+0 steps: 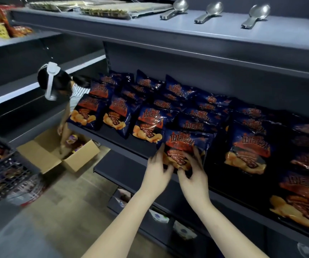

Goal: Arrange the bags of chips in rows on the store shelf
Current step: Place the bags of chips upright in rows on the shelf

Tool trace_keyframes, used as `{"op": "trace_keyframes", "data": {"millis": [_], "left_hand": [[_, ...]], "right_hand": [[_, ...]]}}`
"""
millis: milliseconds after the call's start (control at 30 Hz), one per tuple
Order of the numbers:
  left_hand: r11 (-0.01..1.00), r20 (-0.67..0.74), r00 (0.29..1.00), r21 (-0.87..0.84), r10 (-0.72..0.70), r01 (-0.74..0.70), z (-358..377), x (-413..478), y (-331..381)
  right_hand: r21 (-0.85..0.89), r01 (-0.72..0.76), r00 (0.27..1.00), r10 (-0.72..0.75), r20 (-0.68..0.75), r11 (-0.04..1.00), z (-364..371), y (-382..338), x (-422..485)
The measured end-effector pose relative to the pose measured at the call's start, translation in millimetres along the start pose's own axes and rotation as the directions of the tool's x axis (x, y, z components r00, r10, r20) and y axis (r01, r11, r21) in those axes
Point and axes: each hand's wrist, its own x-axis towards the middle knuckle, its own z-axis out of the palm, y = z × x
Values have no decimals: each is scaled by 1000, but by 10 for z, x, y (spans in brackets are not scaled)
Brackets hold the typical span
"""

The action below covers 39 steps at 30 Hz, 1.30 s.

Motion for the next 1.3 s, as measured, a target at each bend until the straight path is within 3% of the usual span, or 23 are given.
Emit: {"op": "trace_keyframes", "data": {"millis": [300,500,667,933,1033,1133,1200,1300], "left_hand": [[992,-75,995,-112,-61,52,-13,-25,-69],[991,-191,982,-133,-7,-19,14,-115,-54],[988,-238,968,-106,86,-113,59,-128,-105],[985,-383,917,-75,115,-155,262,-333,91],[944,-296,932,-187,209,-272,428,-398,453],[886,-145,935,-300,323,-353,642,-430,826],[875,72,940,-397,333,-279,817,-461,1060],[906,408,861,-403,304,-129,1116,-520,1332]], "right_hand": [[69,-29,997,34,-65,997,-113,89,-122],[85,-94,989,103,-108,992,-225,227,-259],[102,-57,988,71,-136,993,-304,253,-345],[196,-2,966,53,-252,981,-738,337,-485],[190,61,940,7,-340,980,-1002,316,-514],[56,108,868,-67,-492,993,-1332,287,-537],[-58,53,779,-77,-622,997,-1604,314,-578],[-34,-156,675,82,-733,987,-1991,454,-633]]}}
